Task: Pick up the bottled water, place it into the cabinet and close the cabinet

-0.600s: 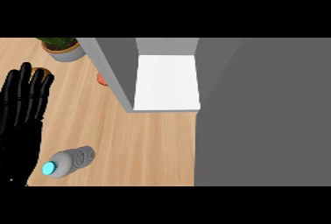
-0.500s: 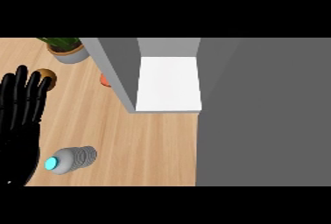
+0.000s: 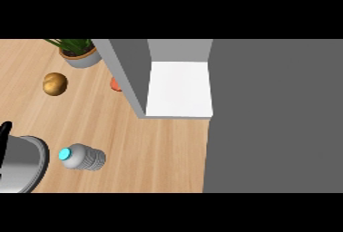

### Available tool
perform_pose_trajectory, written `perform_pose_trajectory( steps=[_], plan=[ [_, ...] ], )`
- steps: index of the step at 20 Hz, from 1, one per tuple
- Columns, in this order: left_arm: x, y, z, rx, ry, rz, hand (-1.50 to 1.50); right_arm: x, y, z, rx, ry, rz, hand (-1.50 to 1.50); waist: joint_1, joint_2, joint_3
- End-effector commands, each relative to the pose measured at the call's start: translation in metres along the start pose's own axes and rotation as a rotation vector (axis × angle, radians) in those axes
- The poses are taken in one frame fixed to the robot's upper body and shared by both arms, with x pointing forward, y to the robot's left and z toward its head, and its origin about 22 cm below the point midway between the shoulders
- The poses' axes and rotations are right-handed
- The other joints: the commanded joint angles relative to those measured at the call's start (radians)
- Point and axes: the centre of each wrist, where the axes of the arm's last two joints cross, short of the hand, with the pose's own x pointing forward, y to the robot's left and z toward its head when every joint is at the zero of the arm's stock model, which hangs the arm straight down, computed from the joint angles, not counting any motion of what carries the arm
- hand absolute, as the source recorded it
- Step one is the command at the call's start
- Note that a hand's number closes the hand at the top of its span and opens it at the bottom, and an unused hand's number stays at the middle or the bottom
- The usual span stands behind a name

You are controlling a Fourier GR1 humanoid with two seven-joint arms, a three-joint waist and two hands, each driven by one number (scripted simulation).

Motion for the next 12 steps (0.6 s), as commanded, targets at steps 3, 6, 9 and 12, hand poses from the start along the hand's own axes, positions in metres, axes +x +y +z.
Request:
perform_pose_trajectory(
  steps=[3, 6, 9, 12],
  plan=[
    [0.027, 0.026, 0.037, 0.017, 0.048, 0.030, -1.50, 0.025, -0.004, 0.034, 0.098, 0.038, -0.057, -1.50, -0.007, 0.001, 0.003],
    [0.044, 0.026, 0.047, 0.035, 0.063, -0.003, -1.50, 0.048, 0.007, 0.039, 0.088, 0.027, -0.053, -1.50, -0.007, 0.002, 0.003],
    [0.025, 0.038, 0.066, 0.061, 0.116, -0.075, -1.50, 0.053, 0.022, 0.047, 0.074, 0.037, -0.061, -1.50, -0.014, 0.001, 0.002],
    [0.015, 0.034, 0.059, 0.071, 0.149, -0.087, -1.50, 0.047, 0.022, 0.053, 0.088, 0.039, -0.058, -1.50, -0.021, 0.003, 0.003]
  ],
)
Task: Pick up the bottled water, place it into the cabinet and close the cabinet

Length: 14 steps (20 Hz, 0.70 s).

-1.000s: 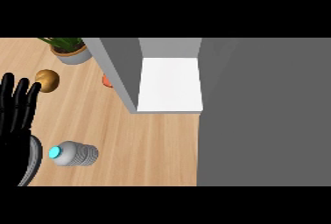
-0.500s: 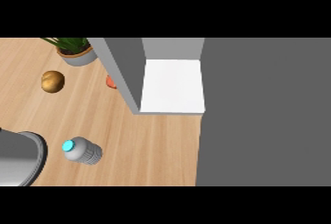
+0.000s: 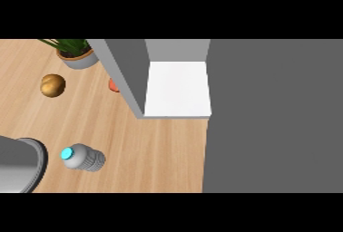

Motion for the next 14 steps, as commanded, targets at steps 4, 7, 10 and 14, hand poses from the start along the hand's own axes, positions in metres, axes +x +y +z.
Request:
perform_pose_trajectory(
  steps=[4, 7, 10, 14],
  plan=[
    [-0.032, 0.009, 0.007, 0.050, 0.074, -0.021, -1.50, 0.044, 0.019, 0.023, 0.009, -0.041, 0.015, -1.50, -0.018, 0.000, 0.000],
    [-0.047, 0.032, 0.012, 0.061, 0.123, -0.013, -1.50, 0.047, 0.016, 0.027, 0.007, -0.043, 0.020, -1.50, -0.018, 0.000, -0.001],
    [-0.065, 0.032, 0.005, 0.053, 0.152, -0.024, -1.50, 0.046, 0.026, 0.033, 0.015, -0.044, 0.020, -1.50, -0.026, -0.001, -0.001],
    [-0.103, 0.047, -0.001, 0.041, 0.270, 0.015, -1.50, 0.036, 0.021, 0.034, -0.003, -0.053, 0.018, -1.50, -0.029, 0.002, -0.001]
  ],
)
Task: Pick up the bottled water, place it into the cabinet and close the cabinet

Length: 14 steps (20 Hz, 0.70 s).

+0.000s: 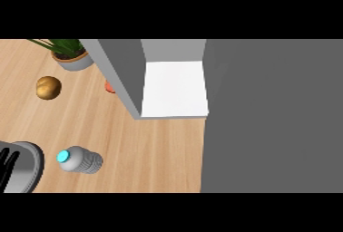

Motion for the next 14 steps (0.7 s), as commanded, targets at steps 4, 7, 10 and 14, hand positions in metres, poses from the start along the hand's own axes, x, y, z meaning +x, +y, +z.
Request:
perform_pose_trajectory(
  steps=[4, 7, 10, 14],
  plan=[
    [-0.060, 0.009, -0.023, -0.006, 0.107, 0.079, -1.50, 0.031, 0.009, 0.014, 0.015, -0.041, 0.028, -1.50, -0.005, 0.000, 0.000],
    [-0.081, 0.003, -0.033, -0.015, 0.121, 0.084, -1.50, 0.043, 0.012, 0.013, -0.002, -0.050, 0.034, -1.50, 0.000, 0.002, -0.001],
    [-0.106, -0.001, -0.040, -0.006, 0.130, 0.080, -1.50, 0.048, 0.015, 0.018, 0.032, -0.045, 0.018, -1.50, -0.011, 0.002, -0.001],
    [-0.134, 0.007, -0.039, -0.030, 0.141, 0.114, -1.50, 0.043, 0.018, 0.020, 0.009, -0.049, 0.005, -1.50, -0.008, 0.003, -0.002]
  ],
)
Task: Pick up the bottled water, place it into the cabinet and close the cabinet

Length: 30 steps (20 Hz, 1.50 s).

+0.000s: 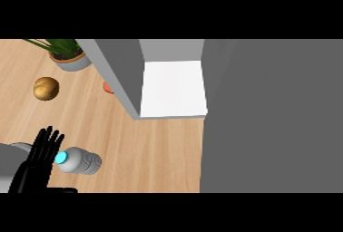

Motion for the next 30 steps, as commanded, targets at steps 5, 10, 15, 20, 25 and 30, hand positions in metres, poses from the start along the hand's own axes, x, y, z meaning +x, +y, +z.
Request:
perform_pose_trajectory(
  steps=[5, 10, 15, 20, 25, 30],
  plan=[
    [-0.045, 0.003, -0.020, -0.079, 0.003, 0.043, -1.50, 0.026, 0.007, 0.001, 0.007, -0.059, 0.018, -1.50, 0.001, 0.004, -0.001],
    [-0.068, -0.018, -0.016, -0.096, -0.014, 0.036, -1.50, 0.048, 0.012, 0.006, 0.009, -0.056, 0.022, -1.50, -0.005, 0.002, -0.002],
    [-0.075, -0.012, -0.015, -0.082, -0.057, 0.106, 1.50, 0.031, 0.008, 0.009, 0.018, -0.059, 0.045, -1.50, -0.005, 0.003, -0.003],
    [-0.079, -0.016, -0.016, -0.131, -0.074, -0.072, 1.50, 0.039, 0.010, 0.013, 0.001, -0.048, 0.031, -1.50, -0.002, 0.003, -0.002],
    [-0.089, -0.031, -0.016, -0.124, -0.197, -0.195, 1.50, 0.030, 0.011, 0.010, 0.008, -0.046, 0.010, -1.50, 0.002, 0.008, -0.003],
    [-0.097, -0.057, -0.027, -0.125, -0.121, -0.236, 1.50, 0.049, 0.012, 0.011, 0.004, -0.044, 0.022, -1.50, 0.008, 0.002, 0.000]
  ],
)
